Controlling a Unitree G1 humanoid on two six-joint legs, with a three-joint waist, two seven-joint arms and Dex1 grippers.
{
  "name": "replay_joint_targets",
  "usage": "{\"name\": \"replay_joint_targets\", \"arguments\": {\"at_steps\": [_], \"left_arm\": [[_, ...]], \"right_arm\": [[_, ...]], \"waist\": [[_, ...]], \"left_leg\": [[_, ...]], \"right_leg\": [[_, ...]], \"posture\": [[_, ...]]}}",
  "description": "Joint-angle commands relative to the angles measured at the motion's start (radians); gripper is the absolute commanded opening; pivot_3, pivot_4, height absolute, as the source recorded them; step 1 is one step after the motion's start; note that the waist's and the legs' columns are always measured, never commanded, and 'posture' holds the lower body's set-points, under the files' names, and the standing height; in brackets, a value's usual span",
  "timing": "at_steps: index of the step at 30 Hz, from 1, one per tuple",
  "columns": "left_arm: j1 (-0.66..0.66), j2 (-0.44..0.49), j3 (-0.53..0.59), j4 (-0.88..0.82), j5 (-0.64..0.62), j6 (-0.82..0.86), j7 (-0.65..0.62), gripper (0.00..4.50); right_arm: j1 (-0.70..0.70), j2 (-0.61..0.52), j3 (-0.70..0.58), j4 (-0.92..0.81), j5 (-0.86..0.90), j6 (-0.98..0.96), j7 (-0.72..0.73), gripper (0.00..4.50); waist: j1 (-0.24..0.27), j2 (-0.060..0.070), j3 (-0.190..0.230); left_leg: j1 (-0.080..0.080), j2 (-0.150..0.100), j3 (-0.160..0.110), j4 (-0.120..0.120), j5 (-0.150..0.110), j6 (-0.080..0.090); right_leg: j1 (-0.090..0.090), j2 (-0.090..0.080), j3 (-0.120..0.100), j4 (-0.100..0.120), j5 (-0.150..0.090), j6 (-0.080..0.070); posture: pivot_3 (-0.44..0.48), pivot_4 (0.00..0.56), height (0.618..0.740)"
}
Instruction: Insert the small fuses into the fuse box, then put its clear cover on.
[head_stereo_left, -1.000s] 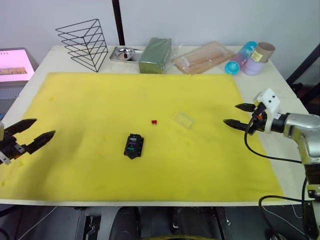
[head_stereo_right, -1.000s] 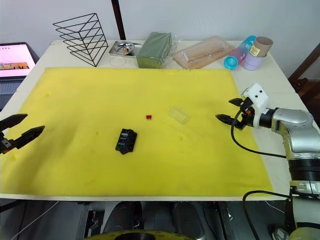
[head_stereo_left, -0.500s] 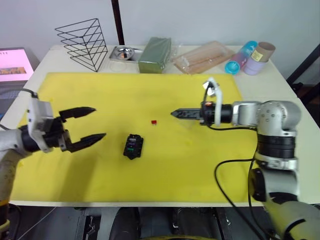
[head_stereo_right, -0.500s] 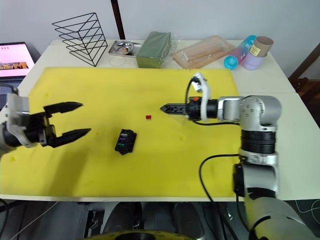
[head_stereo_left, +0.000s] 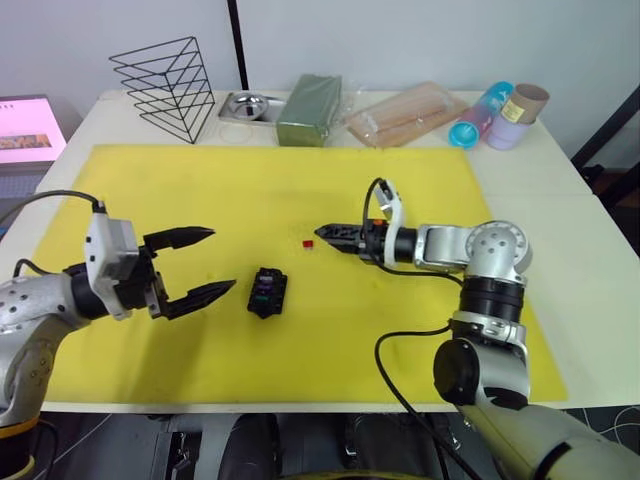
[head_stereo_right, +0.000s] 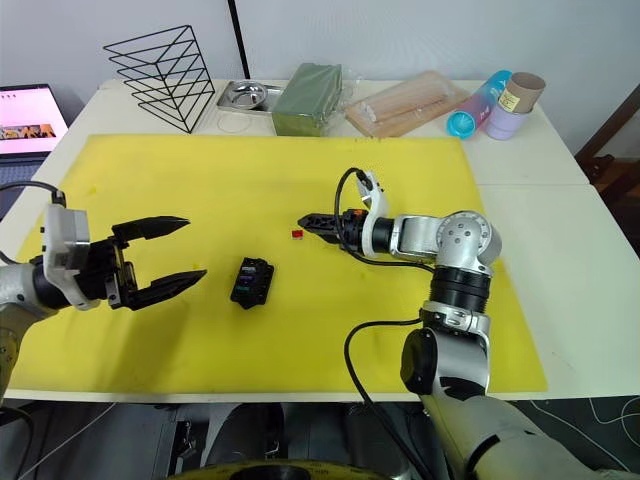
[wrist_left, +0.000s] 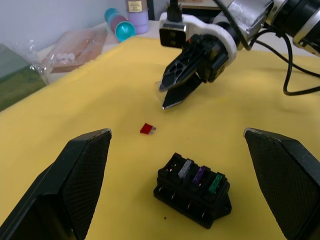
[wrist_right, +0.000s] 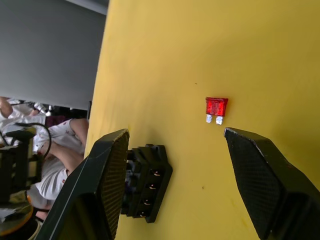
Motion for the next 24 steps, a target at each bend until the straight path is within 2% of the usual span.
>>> {"name": "replay_joint_targets", "arguments": {"at_steps": [1,24], "left_arm": [[-0.006,0.004,0.010,-0.037,-0.024,0.009,0.010,4.50],[-0.015,0.012,0.004,-0.059,-0.042,0.065,0.011,4.50]], "right_arm": [[-0.035,0.031,-0.026,0.016,-0.009,0.006,-0.034,3.18],[-0.068,0.045,0.068,0.196,-0.071,-0.153,-0.001,3.18]], "waist": [[0.000,0.000,0.000],[-0.021,0.000,0.000]], "left_leg": [[0.000,0.000,0.000,0.000,0.000,0.000],[0.000,0.000,-0.001,0.000,0.000,0.000]], "right_leg": [[0.000,0.000,0.000,0.000,0.000,0.000],[0.000,0.000,0.000,0.000,0.000,0.000]], "posture": [[0.000,0.150,0.740],[0.000,0.150,0.740]]}}
